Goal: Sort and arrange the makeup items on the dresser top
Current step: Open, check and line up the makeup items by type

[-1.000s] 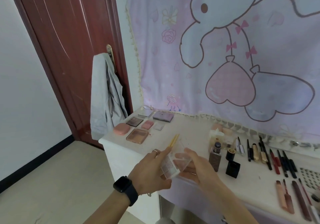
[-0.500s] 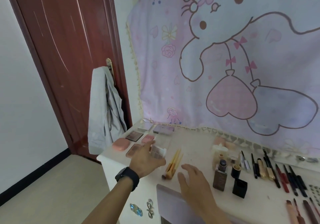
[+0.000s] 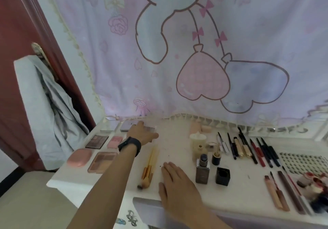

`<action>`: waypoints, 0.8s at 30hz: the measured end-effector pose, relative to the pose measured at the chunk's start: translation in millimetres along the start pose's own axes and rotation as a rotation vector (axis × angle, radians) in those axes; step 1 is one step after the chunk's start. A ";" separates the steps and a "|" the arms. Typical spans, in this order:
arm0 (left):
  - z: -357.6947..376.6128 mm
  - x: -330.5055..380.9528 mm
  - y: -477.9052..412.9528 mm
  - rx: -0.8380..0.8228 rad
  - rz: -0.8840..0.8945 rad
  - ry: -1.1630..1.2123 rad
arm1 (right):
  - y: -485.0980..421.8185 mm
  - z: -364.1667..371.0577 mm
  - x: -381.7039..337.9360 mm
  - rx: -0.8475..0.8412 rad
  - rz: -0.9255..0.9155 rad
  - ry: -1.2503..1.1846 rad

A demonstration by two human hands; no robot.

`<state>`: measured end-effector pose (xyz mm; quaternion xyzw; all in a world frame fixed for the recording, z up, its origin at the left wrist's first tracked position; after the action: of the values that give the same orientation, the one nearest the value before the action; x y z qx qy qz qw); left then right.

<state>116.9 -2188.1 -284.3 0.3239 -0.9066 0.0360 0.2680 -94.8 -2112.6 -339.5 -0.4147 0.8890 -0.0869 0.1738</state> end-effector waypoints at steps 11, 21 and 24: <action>30.4 23.3 -53.8 0.085 -0.051 -0.172 | 2.5 0.6 -1.2 -0.023 -0.016 -0.018; 48.7 17.9 -58.0 0.143 -0.035 -0.170 | 2.2 5.5 1.7 0.012 -0.016 0.005; 53.1 13.6 -54.4 0.171 -0.046 -0.106 | 2.5 5.2 1.9 0.014 -0.013 0.008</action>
<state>116.6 -2251.4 -328.6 0.3678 -0.9055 0.0897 0.1919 -95.7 -2112.5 -345.6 -0.4188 0.8863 -0.0960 0.1729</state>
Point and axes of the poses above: each hand's wrist, its own y-axis away from the middle knuckle, its own z-axis out of the palm, x = y × z, the point moved 6 cm from there along -y, towards the middle knuckle, and after that the axes turned 4 degrees about -y, right-handed, at the moved point
